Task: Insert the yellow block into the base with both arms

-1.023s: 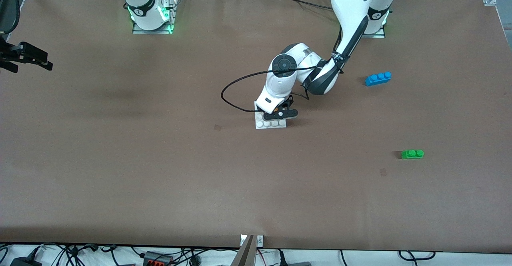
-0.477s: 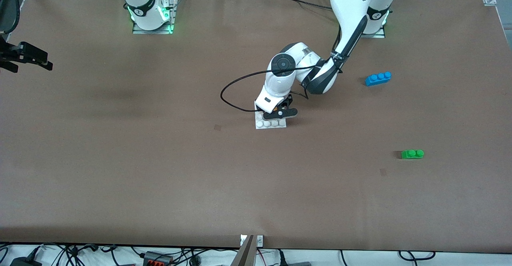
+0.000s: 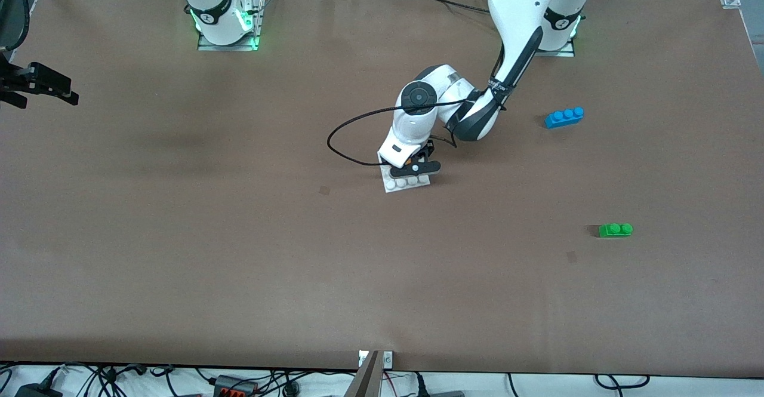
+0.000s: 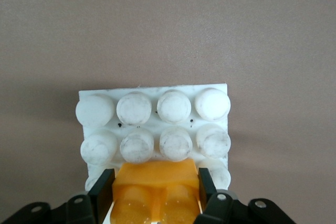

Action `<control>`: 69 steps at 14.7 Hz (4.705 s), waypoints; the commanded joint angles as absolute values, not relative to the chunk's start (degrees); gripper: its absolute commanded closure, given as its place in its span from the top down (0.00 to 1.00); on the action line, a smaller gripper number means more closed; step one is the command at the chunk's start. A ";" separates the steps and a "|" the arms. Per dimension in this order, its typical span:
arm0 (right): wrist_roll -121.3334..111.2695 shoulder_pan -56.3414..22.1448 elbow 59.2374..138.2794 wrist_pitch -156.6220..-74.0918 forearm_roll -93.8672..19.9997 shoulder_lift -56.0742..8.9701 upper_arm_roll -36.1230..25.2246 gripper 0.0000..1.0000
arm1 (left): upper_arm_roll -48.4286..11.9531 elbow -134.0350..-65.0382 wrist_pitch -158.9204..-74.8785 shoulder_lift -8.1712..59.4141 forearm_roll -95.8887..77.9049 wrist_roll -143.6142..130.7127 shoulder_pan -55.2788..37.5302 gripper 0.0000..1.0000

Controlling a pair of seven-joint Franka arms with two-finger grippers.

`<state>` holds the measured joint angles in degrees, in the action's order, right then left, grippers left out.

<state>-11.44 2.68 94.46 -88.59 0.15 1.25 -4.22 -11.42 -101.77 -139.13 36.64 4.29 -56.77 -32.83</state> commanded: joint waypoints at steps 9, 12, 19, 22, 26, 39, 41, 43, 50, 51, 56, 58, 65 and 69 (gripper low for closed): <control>-11.51 2.90 95.27 -88.24 -0.35 2.20 -4.22 1.00 | -11.07 -101.95 -139.22 35.95 5.71 -60.99 -33.31 1.00; -11.60 2.90 95.27 -88.24 -0.35 2.20 -4.22 1.00 | -11.34 -101.52 -135.98 33.06 5.71 -60.21 -30.69 1.00; -11.60 2.90 95.19 -88.24 -0.35 2.20 -4.22 1.00 | -16.35 -103.53 -123.23 24.10 3.96 -49.59 -16.89 1.00; -11.60 2.81 95.19 -88.24 -0.35 2.20 -4.22 1.00 | -16.26 -107.82 -121.65 18.30 3.87 -38.35 -10.93 1.00; -11.51 2.81 95.19 -88.24 -0.35 2.20 -4.13 1.00 | -16.17 -109.69 -110.51 7.41 3.95 -30.89 1.38 1.00; -11.60 2.64 95.10 -88.24 -0.35 2.20 -4.04 1.00 | -10.73 -98.96 -95.45 0.44 -0.95 -9.32 7.29 1.00; -11.51 2.72 95.19 -88.24 -0.35 2.20 -4.04 1.00 | -10.37 -98.96 -95.01 0.44 -2.63 -9.23 7.91 1.00; -11.60 2.81 95.19 -88.24 -0.35 2.20 -4.04 1.00 | -10.46 -98.96 -94.92 0.44 -2.64 -9.23 7.91 1.00; -11.51 2.90 95.19 -88.15 -0.35 2.20 -4.13 1.00 | -10.81 -98.88 -93.69 0.35 -2.64 -9.23 7.91 1.00; -11.60 2.90 95.19 -88.15 -0.35 2.20 -4.13 1.00 | -10.90 -98.79 -93.52 0.44 -2.64 -9.23 7.82 1.00; -11.51 2.90 95.19 -88.15 -0.35 2.20 -4.13 1.00 | -10.90 -98.35 -92.64 0.44 -2.64 -9.14 7.91 1.00; -11.51 2.90 95.19 -88.15 -0.35 2.20 -4.13 1.00 | -10.81 -98.35 -92.37 0.44 -2.64 -9.14 7.82 1.00; -11.60 2.90 95.19 -88.15 -0.35 2.20 -4.13 1.00 | -10.99 -97.91 -91.32 0.53 -2.46 -8.88 7.74 1.00; -11.51 2.90 95.19 -88.15 -0.35 2.20 -4.13 1.00 | -10.46 -97.91 -91.32 0.79 -2.55 -2.04 7.91 1.00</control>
